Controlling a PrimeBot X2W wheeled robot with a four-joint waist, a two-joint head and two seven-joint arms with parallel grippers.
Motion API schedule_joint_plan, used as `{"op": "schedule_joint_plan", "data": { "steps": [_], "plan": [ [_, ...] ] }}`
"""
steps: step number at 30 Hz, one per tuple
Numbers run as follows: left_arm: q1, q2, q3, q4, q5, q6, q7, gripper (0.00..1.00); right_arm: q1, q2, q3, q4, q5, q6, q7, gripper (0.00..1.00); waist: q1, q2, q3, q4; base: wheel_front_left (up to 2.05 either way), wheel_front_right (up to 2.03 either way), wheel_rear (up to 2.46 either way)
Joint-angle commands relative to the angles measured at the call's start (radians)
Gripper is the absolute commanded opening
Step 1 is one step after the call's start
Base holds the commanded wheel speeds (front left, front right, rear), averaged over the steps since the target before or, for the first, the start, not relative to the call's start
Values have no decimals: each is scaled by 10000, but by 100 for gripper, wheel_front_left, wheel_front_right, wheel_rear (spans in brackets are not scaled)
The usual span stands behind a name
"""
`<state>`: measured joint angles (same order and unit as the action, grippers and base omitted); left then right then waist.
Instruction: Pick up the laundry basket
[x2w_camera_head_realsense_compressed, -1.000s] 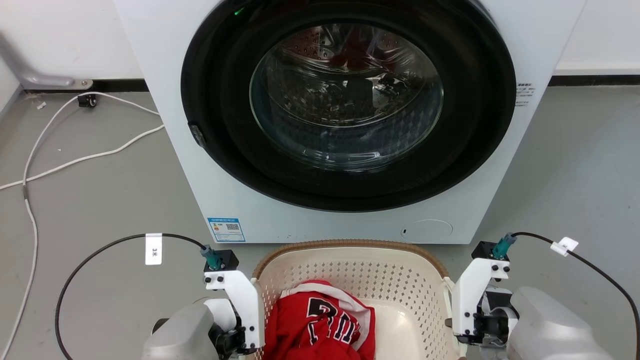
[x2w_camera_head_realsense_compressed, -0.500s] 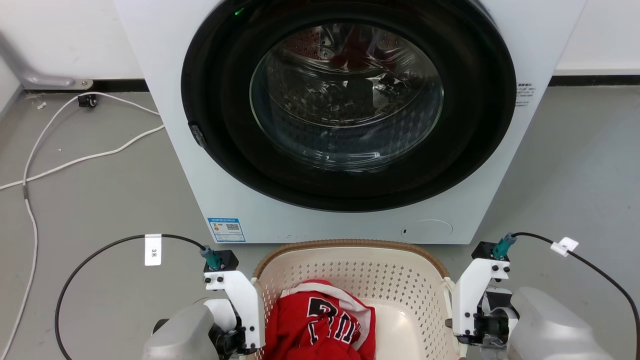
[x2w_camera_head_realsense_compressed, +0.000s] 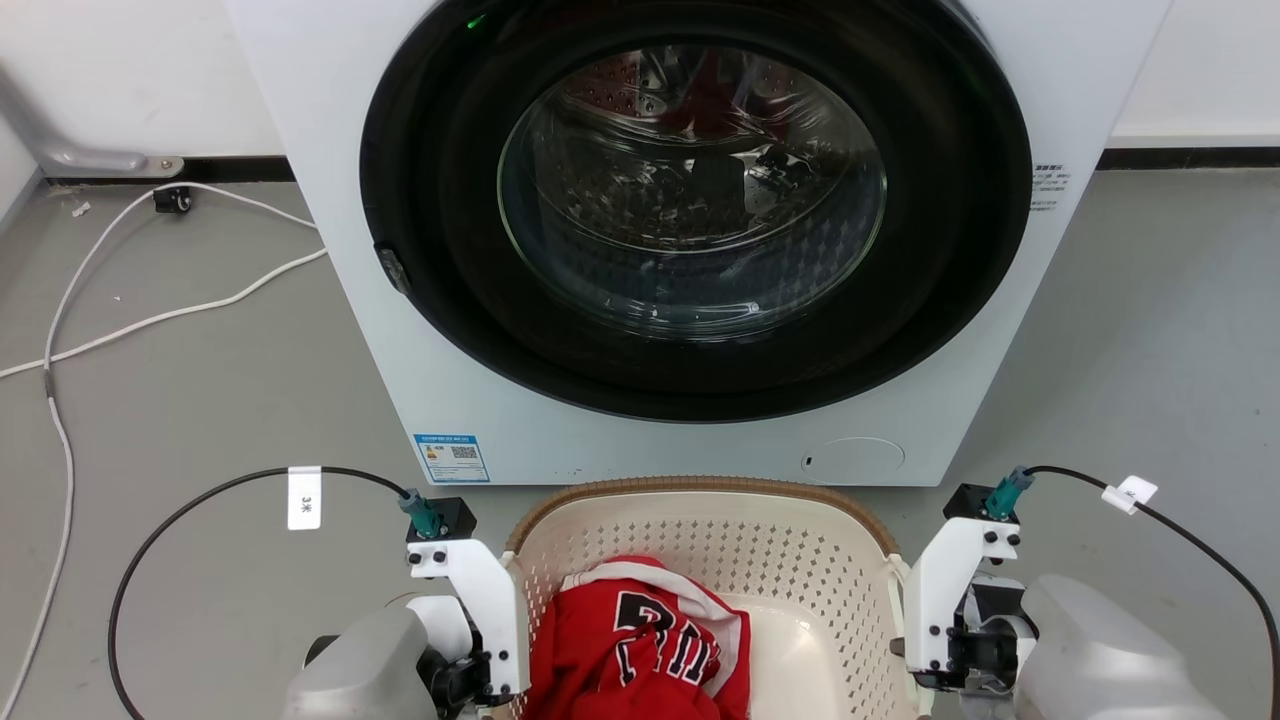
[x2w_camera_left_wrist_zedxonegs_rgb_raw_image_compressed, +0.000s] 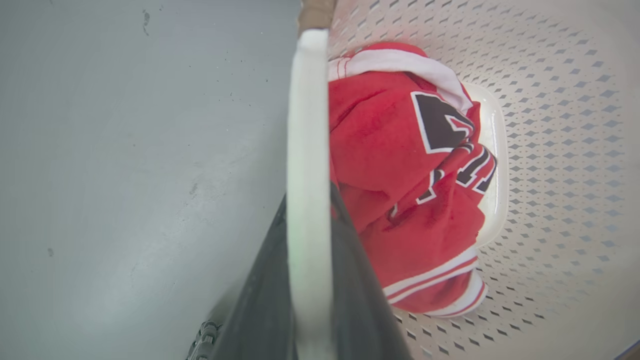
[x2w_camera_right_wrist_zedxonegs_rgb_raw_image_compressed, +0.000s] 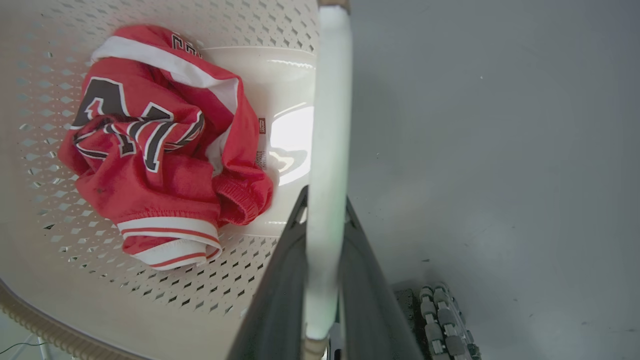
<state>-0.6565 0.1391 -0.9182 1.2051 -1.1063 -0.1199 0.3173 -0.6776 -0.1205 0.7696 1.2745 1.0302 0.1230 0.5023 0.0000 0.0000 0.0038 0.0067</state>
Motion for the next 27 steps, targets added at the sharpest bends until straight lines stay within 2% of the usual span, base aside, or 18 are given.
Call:
{"op": "schedule_joint_plan", "data": {
  "steps": [1, 27],
  "plan": [
    [-207, -477, -34, -268, -134, -193, -85, 0, -56, 451, 38, -195, 113, 141, -34, 0, 0, 0, 3, -2, 0, 0, 0],
    [-179, -408, -449, -254, -556, -193, -242, 0, -10, 408, 142, -257, 321, 142, -137, 0, 0, 0, 6, -54, 0, 0, 0]
  ]
}}
